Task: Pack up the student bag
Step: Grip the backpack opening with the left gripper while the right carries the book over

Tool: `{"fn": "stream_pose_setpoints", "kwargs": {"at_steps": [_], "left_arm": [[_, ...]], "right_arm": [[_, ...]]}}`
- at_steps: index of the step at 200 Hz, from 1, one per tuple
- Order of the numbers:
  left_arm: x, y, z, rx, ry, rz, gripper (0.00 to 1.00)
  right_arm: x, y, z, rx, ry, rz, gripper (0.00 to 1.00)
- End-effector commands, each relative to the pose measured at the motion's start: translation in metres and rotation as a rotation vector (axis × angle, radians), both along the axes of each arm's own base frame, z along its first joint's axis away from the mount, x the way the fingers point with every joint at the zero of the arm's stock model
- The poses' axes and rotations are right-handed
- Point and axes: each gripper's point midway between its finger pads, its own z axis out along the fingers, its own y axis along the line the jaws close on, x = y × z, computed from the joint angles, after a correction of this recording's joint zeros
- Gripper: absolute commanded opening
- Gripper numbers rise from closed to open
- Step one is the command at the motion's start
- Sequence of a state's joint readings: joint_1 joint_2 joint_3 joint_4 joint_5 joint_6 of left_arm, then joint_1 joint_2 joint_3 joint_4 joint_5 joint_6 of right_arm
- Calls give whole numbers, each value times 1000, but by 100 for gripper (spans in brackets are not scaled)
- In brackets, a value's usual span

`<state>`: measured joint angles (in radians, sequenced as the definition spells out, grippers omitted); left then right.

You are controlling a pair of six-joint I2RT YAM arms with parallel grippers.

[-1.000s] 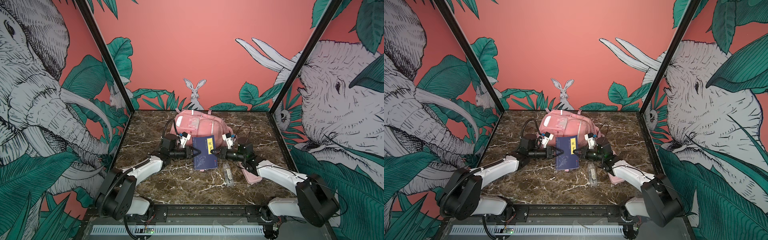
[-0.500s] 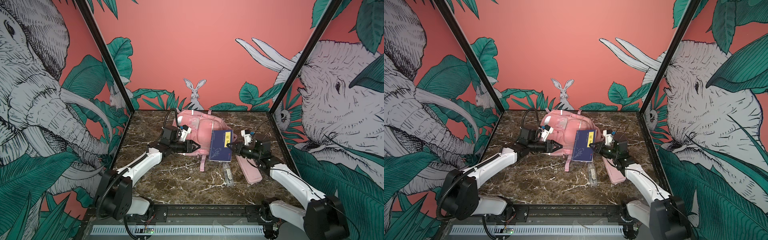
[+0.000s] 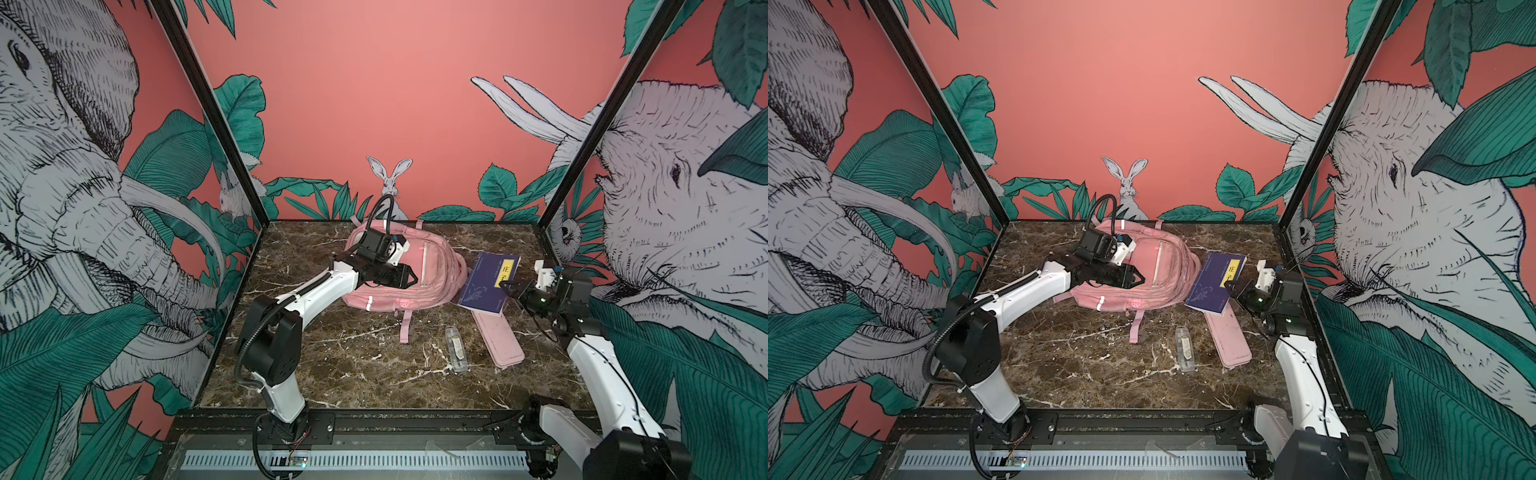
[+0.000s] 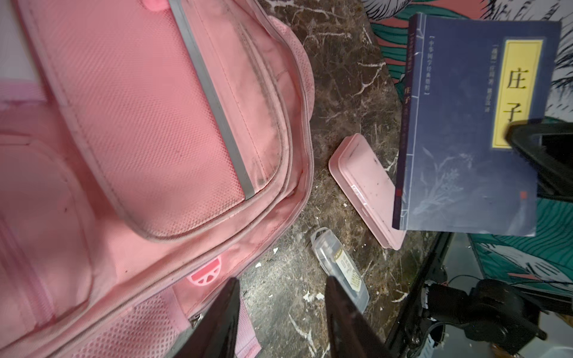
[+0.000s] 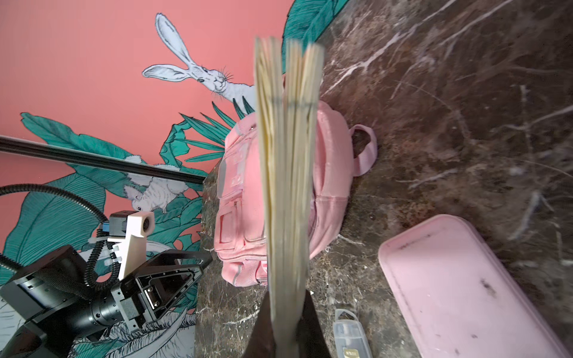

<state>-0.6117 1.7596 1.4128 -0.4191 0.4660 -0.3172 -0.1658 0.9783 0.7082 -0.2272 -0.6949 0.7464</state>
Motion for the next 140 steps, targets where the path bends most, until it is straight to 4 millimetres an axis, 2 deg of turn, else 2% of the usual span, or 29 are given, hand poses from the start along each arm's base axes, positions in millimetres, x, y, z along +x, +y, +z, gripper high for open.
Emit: {"fn": "stream_pose_setpoints", "kwargs": {"at_steps": [1, 24, 33, 35, 40, 70, 85, 109, 140], "left_arm": [[2, -12, 10, 47, -49, -38, 46], [3, -40, 7, 67, -57, -92, 46], [8, -45, 4, 82, -54, -96, 47], [0, -54, 4, 84, -57, -123, 47], [-4, -63, 0, 93, -53, -141, 49], [-3, -91, -14, 158, -73, -186, 54], [2, -97, -24, 231, -110, -192, 55], [15, -98, -40, 462, -289, -217, 55], [23, -100, -47, 502, -313, -205, 55]], "right_arm": [[-3, -7, 14, -21, -40, 12, 0], [-7, -16, 12, -23, -28, -10, 0], [-8, -18, 12, -28, -27, -15, 0], [-9, -19, 12, -29, -27, -16, 0], [-10, -19, 11, -32, -25, -15, 0], [-14, -17, 9, -28, -25, -10, 0], [-16, -15, 9, -9, -31, -2, 0], [-19, -12, 9, -1, -39, 7, 0], [-23, -10, 7, 7, -36, 15, 0]]}}
